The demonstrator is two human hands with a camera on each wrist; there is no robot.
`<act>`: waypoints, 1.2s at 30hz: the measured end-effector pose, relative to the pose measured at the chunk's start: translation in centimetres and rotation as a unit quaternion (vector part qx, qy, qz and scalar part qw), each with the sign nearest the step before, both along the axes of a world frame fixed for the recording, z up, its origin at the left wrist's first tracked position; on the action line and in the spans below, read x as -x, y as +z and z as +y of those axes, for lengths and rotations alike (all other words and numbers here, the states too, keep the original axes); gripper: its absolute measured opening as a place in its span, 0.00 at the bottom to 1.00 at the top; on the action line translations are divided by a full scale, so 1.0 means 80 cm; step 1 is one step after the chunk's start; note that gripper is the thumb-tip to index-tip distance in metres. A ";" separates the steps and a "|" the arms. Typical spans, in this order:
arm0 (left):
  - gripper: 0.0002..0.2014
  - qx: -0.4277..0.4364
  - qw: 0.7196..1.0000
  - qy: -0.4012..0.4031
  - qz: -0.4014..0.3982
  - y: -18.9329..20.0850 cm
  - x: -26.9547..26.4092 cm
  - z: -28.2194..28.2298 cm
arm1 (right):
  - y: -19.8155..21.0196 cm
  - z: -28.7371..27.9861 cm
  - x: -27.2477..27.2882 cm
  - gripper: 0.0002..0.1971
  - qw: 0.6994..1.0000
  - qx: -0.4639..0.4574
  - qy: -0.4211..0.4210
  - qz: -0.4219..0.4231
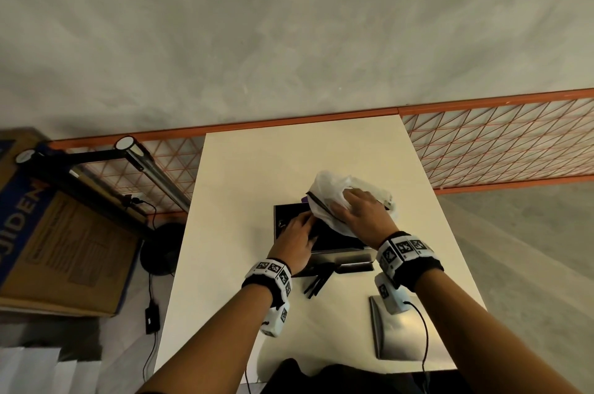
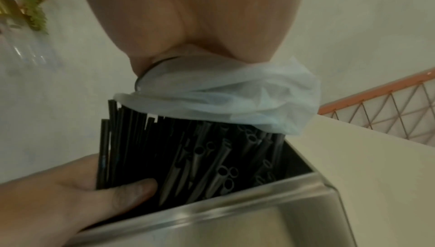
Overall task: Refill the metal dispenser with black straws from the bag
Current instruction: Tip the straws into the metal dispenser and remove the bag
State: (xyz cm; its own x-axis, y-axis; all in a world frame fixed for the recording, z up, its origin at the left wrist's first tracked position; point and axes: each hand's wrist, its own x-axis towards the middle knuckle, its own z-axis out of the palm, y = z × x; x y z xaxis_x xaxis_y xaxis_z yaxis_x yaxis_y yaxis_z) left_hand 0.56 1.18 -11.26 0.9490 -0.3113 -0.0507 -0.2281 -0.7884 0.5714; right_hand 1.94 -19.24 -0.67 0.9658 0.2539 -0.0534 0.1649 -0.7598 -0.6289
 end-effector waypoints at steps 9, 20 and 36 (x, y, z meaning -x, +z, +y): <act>0.39 0.052 0.998 0.020 0.011 0.010 0.005 -0.002 | 0.026 -0.003 -0.004 0.18 0.990 -0.115 -0.063 -0.053; 0.48 0.005 0.999 0.036 0.022 0.013 0.007 -0.006 | 0.002 0.009 0.000 0.31 0.997 0.049 0.026 -0.052; 0.55 -0.038 0.999 0.013 0.032 0.014 0.005 -0.005 | 0.094 -0.003 -0.013 0.15 0.964 -0.151 -0.098 -0.196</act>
